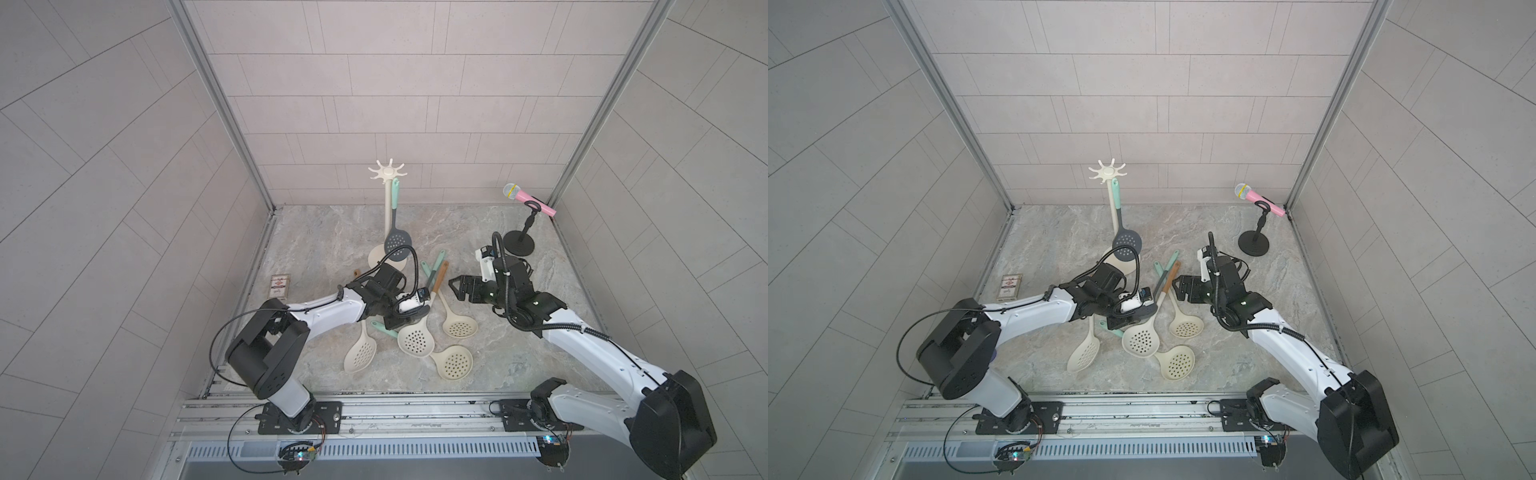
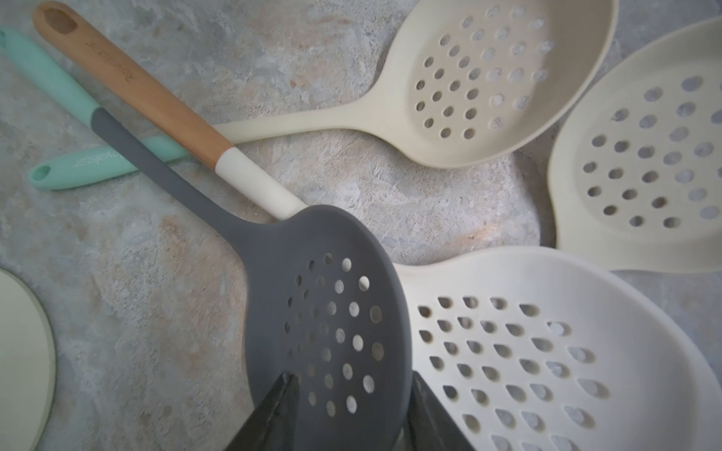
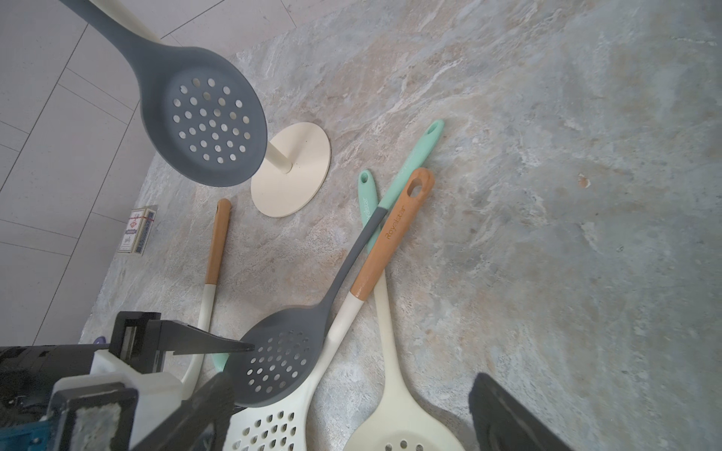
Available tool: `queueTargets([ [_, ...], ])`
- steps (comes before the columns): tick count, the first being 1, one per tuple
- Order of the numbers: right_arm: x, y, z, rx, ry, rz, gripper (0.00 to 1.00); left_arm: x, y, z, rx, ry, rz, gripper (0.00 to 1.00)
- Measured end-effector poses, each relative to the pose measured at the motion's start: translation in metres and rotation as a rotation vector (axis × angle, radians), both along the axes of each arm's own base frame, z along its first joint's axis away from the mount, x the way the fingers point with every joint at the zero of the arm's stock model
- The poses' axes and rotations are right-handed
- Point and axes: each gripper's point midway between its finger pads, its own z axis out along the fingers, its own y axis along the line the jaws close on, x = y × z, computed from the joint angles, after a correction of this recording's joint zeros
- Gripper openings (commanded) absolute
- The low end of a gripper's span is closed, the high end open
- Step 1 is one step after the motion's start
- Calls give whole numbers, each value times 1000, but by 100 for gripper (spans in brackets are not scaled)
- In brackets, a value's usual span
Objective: Hang the skimmer on the kitchen utensil rack
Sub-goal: Pick up the skimmer from the center of the board.
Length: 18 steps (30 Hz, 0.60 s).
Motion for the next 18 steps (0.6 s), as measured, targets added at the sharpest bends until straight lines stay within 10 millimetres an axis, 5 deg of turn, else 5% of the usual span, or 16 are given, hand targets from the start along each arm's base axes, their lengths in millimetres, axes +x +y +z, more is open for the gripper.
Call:
queueTargets([
  [5, 0, 0, -1, 3, 4, 10, 96, 0, -4, 2, 0, 0, -2, 18],
  [11, 0, 1, -2, 14, 13, 24, 96, 3, -10, 14, -9, -38, 12, 16],
  [18, -2, 7, 2, 55, 18, 46, 95, 0, -15, 56, -9, -120, 15, 12],
])
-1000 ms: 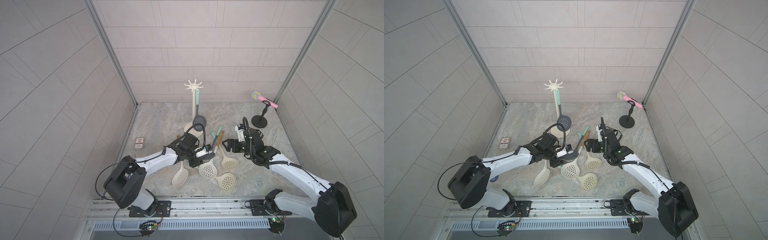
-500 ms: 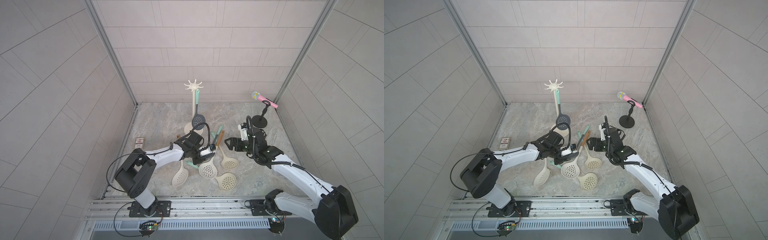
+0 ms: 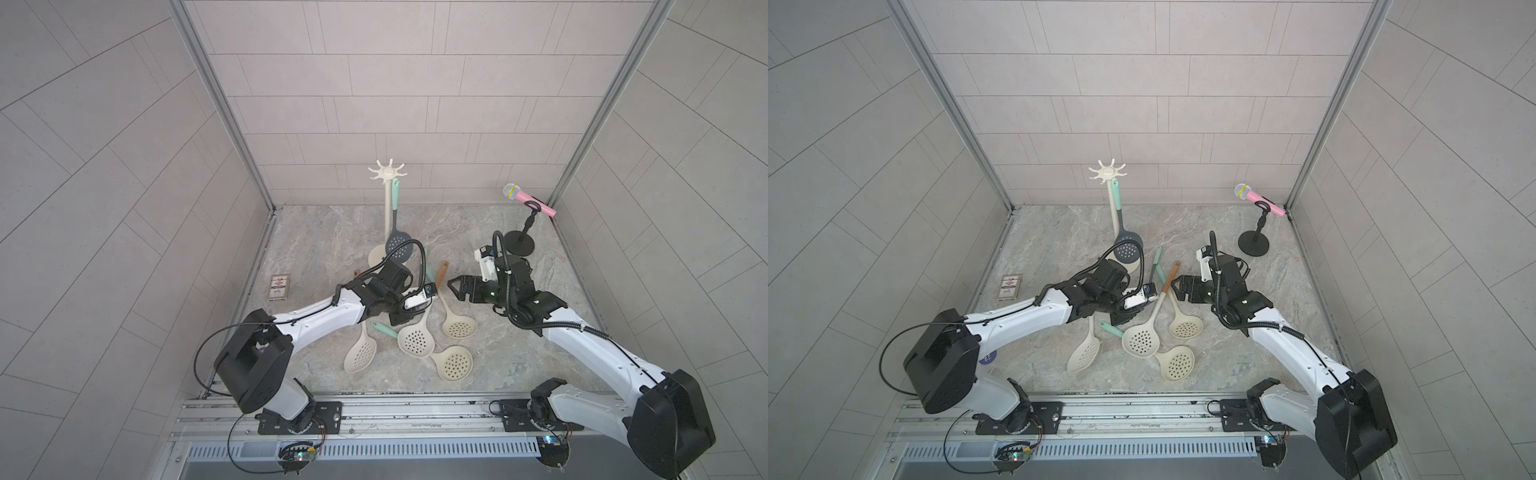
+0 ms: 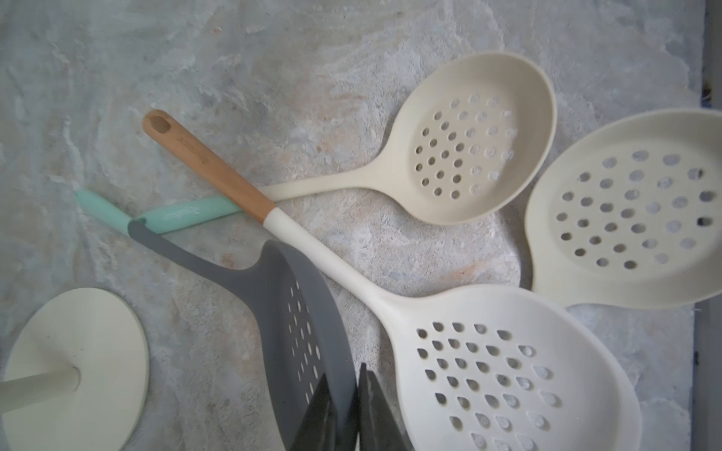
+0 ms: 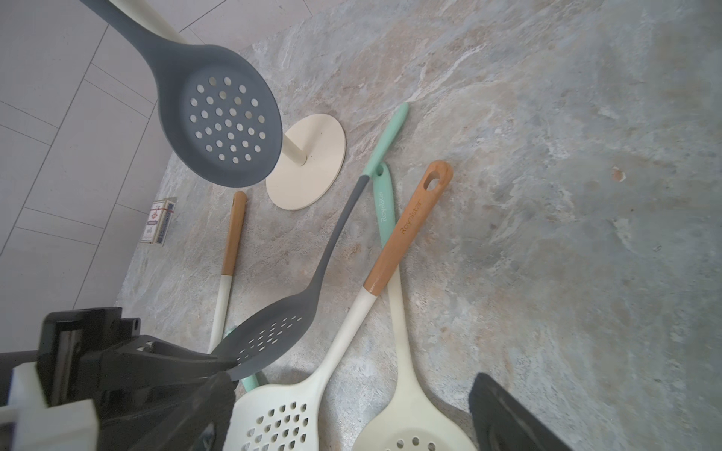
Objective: Hang the skimmer on the kitchen utensil rack
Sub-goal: Pick up the skimmer from the center of the board.
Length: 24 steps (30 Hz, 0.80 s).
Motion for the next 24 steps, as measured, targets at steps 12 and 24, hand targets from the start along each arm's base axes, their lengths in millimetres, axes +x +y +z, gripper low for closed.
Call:
queueTargets([
  [12, -2, 11, 25, 151, -42, -5, 93, -38, -31, 55, 70, -122, -136, 0],
  [24, 7, 8, 37, 231, -59, -43, 80, -51, -25, 50, 174, -159, -152, 0],
])
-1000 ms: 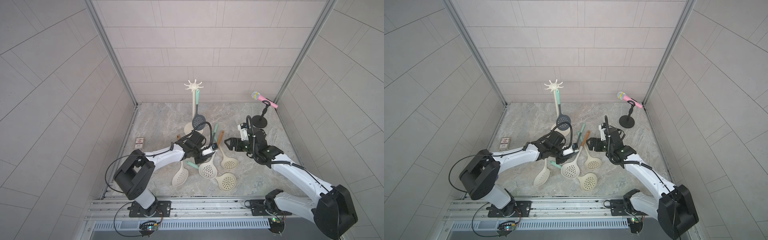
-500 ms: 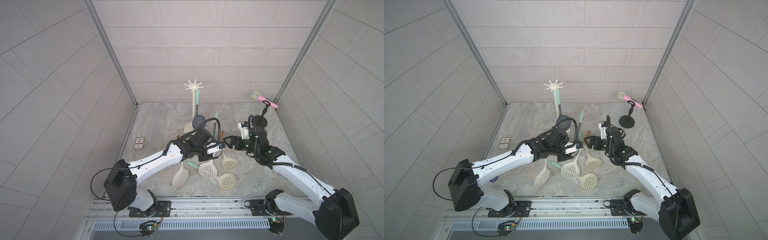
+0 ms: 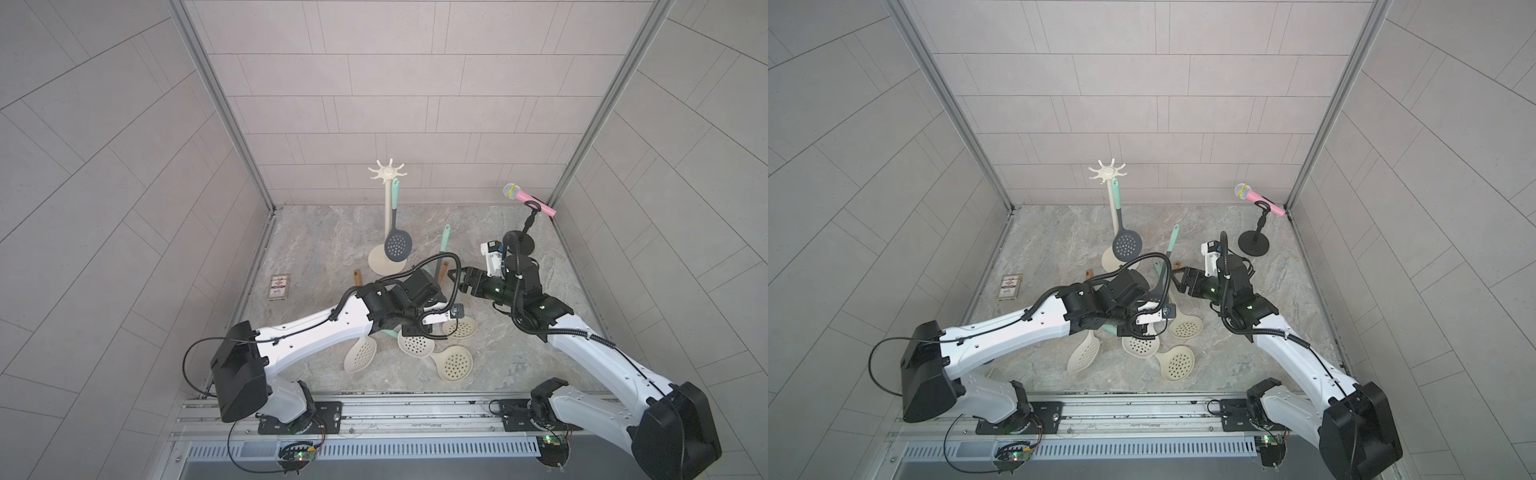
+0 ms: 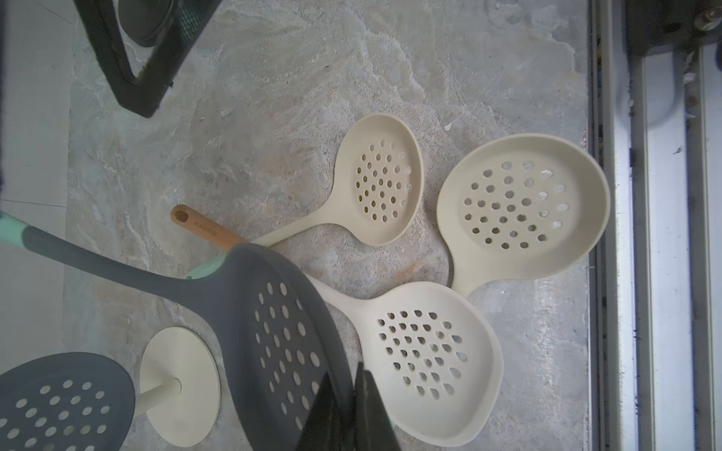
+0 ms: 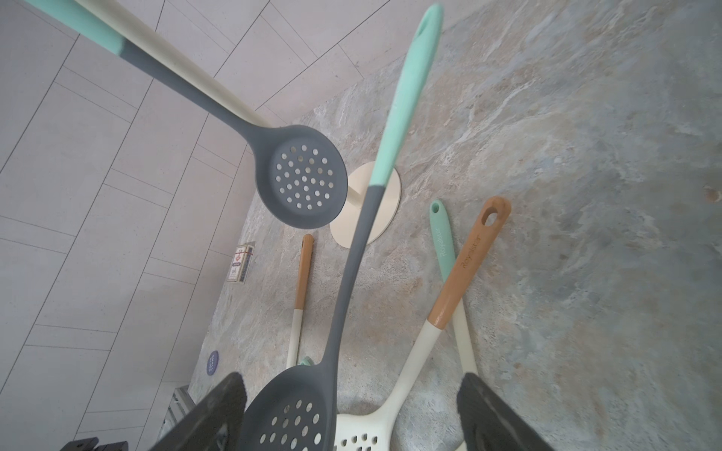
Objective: Hang the skimmer on the kitchen utensil rack
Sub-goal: Pick up the skimmer from the center of the board.
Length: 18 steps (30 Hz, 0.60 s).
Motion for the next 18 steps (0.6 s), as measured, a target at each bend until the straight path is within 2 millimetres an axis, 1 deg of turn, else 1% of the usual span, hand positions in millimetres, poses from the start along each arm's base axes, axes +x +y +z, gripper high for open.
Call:
queueTargets([
  [3, 11, 2, -2, 39, 11, -10, 76, 2, 1, 1, 4, -8, 7, 0],
  [9, 31, 18, -15, 137, 56, 9, 73, -1, -1, 1, 8, -15, 0, 0],
  [15, 43, 29, -13, 215, 47, 32, 73, -1, -1, 1, 9, -19, -1, 0],
  [18, 47, 33, -14, 242, 45, 40, 70, -2, -1, 2, 8, -19, -2, 0],
])
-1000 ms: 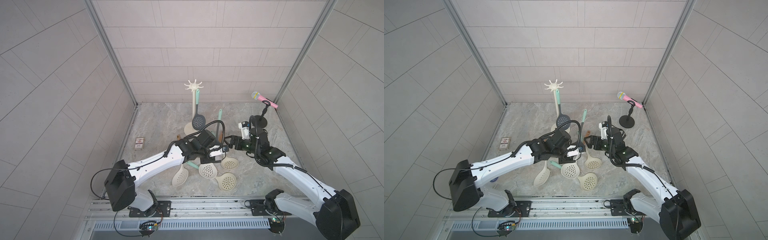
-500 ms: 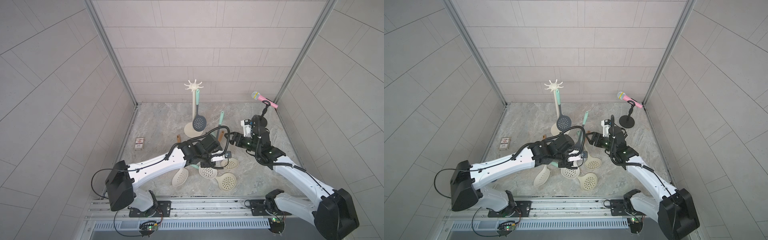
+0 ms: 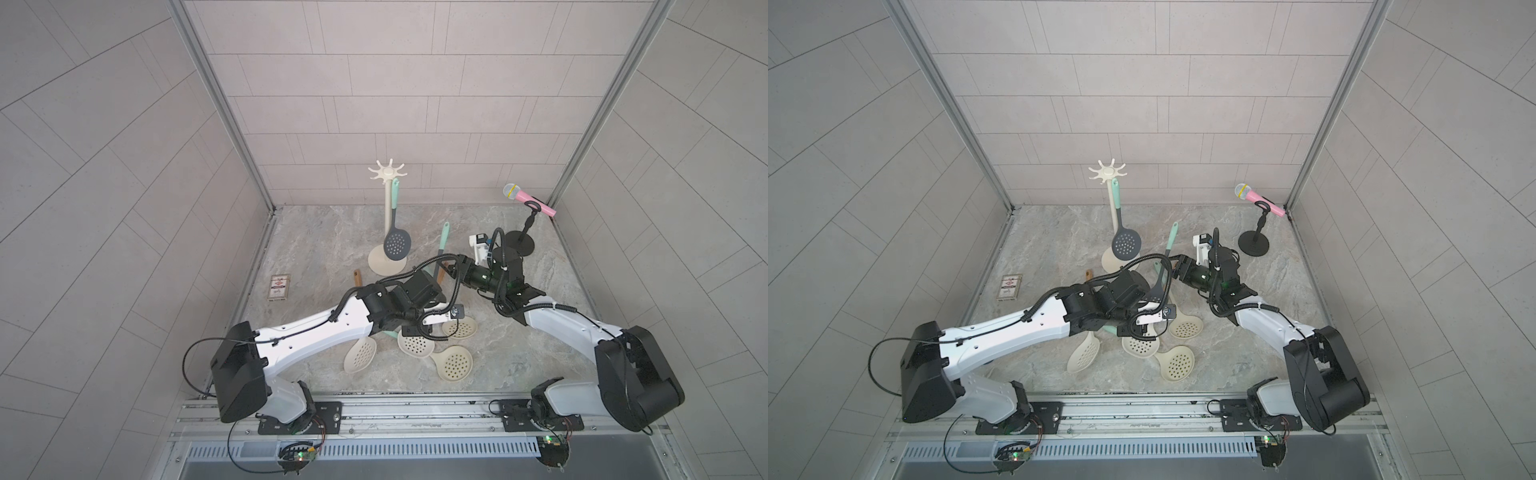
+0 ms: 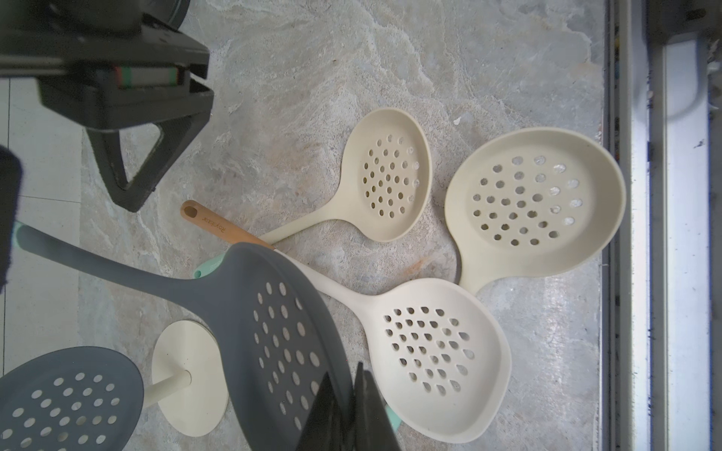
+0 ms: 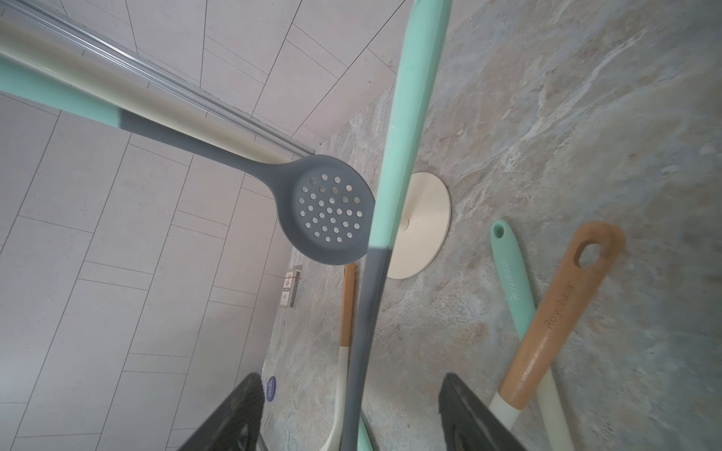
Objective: Hang the skimmer on the kitchen utensil rack
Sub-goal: Pick up the skimmer from the center of the board.
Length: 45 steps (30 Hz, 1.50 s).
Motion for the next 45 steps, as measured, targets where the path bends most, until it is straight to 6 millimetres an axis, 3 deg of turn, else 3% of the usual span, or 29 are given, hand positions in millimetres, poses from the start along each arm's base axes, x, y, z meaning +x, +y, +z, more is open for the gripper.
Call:
queueTargets([
  [2, 4, 3, -3, 17, 5, 3, 68, 0, 0, 0, 0, 0, 0, 0],
  [6, 11, 9, -14, 46, 28, 16, 53, 0, 0, 0, -1, 1, -1, 0],
  [8, 15, 12, -19, 58, 37, 21, 34, -1, 0, 0, -1, 1, -1, 0],
  [10, 18, 15, -21, 84, 44, 27, 7, -1, -1, 0, -1, 2, -1, 0],
  [11, 20, 17, -21, 94, 43, 32, 0, -1, -1, 0, -1, 1, 0, 0],
  [15, 22, 23, -11, 157, 32, 49, 0, -1, 0, -1, 4, 3, 7, 4],
  [20, 27, 18, 2, 196, -16, 38, 0, 6, 0, 3, 6, -40, 22, 47],
  [28, 15, -32, 1, 194, -12, -60, 0, 37, 7, 21, 5, -151, 111, 74],
  [32, 8, -54, 18, 142, -53, -105, 0, 56, 11, 41, -24, -199, 171, 80],
  [39, -24, -58, 51, 22, -123, -65, 0, 104, 27, 78, -59, -400, 357, 91],
  [42, -34, -60, 62, -7, -143, -56, 0, 135, 49, 106, -104, -452, 497, 92],
  [45, -45, -62, 67, -30, -151, -50, 0, 175, 93, 150, -208, -481, 693, 92],
])
